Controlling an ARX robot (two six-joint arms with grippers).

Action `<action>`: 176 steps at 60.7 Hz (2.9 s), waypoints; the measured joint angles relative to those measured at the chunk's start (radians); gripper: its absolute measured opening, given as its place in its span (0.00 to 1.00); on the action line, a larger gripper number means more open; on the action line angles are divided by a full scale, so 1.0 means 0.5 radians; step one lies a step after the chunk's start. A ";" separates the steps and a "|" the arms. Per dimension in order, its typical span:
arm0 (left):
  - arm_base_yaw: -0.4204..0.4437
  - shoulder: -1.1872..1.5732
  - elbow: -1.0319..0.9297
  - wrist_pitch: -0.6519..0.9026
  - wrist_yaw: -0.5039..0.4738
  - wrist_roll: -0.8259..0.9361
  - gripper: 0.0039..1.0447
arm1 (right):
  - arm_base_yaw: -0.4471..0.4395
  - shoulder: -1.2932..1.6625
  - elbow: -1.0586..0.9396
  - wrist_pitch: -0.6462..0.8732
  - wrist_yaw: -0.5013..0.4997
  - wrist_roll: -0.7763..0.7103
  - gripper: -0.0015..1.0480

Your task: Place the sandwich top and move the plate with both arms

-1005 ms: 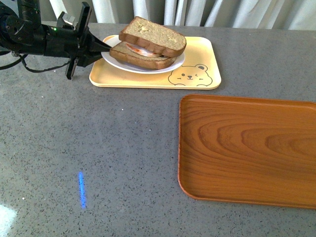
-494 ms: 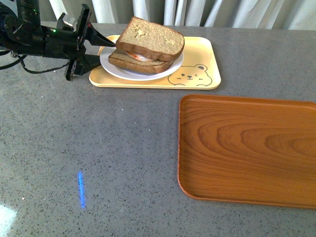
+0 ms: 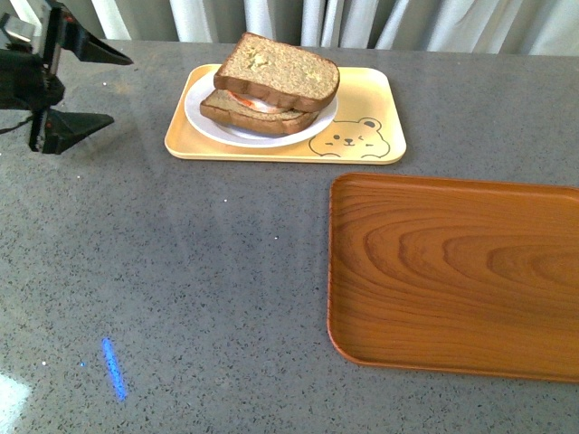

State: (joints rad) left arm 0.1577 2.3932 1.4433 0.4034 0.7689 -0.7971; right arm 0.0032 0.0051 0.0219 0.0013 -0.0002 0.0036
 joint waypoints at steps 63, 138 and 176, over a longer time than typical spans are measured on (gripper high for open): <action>-0.310 -2.139 -2.504 1.437 -1.527 1.572 0.01 | 0.000 -0.001 0.000 0.000 -0.001 -0.001 0.91; -0.311 -3.987 -2.855 -0.011 -1.537 1.573 0.01 | 0.000 -0.001 0.000 0.000 -0.001 0.000 0.91; -0.311 -4.390 -2.856 -0.407 -1.537 1.573 0.01 | 0.000 -0.001 0.000 0.000 0.000 0.000 0.91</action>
State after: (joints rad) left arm 0.0025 0.1982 0.0154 0.2001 0.0002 -0.0105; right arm 0.0032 0.0048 0.0219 0.0013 -0.0002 0.0036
